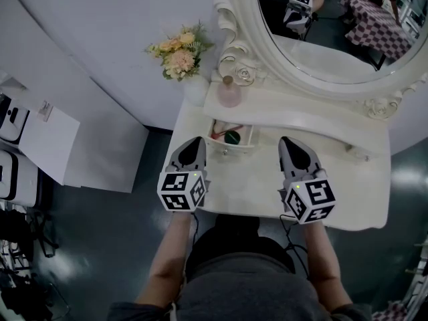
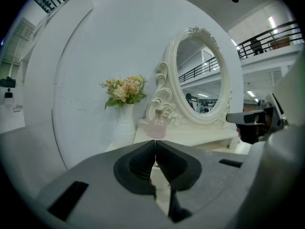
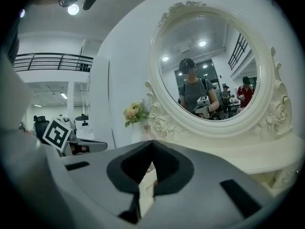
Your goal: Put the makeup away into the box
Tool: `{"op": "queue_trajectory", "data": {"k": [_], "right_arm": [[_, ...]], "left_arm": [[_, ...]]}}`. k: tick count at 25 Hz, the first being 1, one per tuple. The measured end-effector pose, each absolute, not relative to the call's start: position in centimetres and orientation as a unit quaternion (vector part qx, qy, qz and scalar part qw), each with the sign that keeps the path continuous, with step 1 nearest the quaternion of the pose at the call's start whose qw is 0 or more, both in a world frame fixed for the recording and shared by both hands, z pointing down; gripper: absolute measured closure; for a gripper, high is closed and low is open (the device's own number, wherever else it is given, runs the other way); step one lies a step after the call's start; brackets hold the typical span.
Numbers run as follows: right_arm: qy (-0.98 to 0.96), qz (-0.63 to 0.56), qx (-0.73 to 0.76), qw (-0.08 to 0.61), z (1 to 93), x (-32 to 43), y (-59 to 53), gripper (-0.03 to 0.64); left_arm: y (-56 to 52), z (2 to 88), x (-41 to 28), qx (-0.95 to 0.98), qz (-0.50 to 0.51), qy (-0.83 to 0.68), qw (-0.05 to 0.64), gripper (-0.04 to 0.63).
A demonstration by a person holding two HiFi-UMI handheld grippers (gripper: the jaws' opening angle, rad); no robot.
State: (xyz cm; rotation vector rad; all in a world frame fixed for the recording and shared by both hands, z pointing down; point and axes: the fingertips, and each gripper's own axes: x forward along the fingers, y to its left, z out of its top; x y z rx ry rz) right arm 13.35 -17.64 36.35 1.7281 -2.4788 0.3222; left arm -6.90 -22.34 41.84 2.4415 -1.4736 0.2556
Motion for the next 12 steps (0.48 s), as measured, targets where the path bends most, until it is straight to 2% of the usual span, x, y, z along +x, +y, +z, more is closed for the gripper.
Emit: {"op": "queue_trajectory", "data": {"k": [12], "right_arm": [[-0.813,0.106,0.571,0.047,36.32,13.03,-18.30,0.614]], "left_arm": [[-23.07,41.89,-7.18,0.850,0.096,-0.502,0.132,0.588]]}}
